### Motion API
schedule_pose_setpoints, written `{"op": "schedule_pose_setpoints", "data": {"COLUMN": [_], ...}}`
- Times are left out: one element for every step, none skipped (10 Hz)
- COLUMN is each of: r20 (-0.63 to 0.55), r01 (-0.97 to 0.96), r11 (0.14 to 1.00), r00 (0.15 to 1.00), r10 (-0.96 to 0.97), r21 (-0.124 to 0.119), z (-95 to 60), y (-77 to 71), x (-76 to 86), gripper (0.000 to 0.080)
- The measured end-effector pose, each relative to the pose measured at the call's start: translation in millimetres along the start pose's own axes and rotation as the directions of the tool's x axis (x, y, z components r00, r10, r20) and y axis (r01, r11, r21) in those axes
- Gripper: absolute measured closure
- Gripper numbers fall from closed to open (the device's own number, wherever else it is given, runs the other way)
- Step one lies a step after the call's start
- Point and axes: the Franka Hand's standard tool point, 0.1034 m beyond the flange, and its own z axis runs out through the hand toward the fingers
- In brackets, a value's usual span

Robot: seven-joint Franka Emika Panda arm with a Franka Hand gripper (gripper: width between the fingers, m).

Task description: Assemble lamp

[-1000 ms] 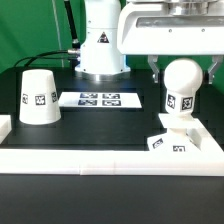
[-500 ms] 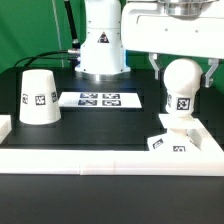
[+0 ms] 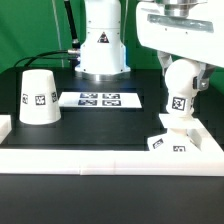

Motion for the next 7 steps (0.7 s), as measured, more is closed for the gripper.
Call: {"op": "schedule_pose_setpoints", "data": {"r20": [0.000,0.012,0.021,0.023,0.026,0.029,0.028], "r01": [-0.002,-0.092,-0.161,-0.183,-0.215,-0.215,-0.195], "r11": [1.000,0.996,0.987,0.983,0.977,0.977,0.981], "r00": [1.000,0.996,0.987,0.983,0.976,0.976,0.980], "r10": [0.002,0.092,0.161,0.182,0.215,0.214,0.195], "r21": [0.000,0.004,0.005,0.006,0.005,0.005,0.005], "z": [0.0,0.2,0.1,-0.1,0.4,0.9,1.0], "y": [-0.1,-0.8,-1.5,-1.7,-2.0,-2.3,-2.4], "x": [0.3,-1.7,-3.3,-2.7,-4.0,-5.5,-5.7], "gripper": [0.0220,0.0220,0.0220,0.0220,0.0220,0.0131,0.0131]}}
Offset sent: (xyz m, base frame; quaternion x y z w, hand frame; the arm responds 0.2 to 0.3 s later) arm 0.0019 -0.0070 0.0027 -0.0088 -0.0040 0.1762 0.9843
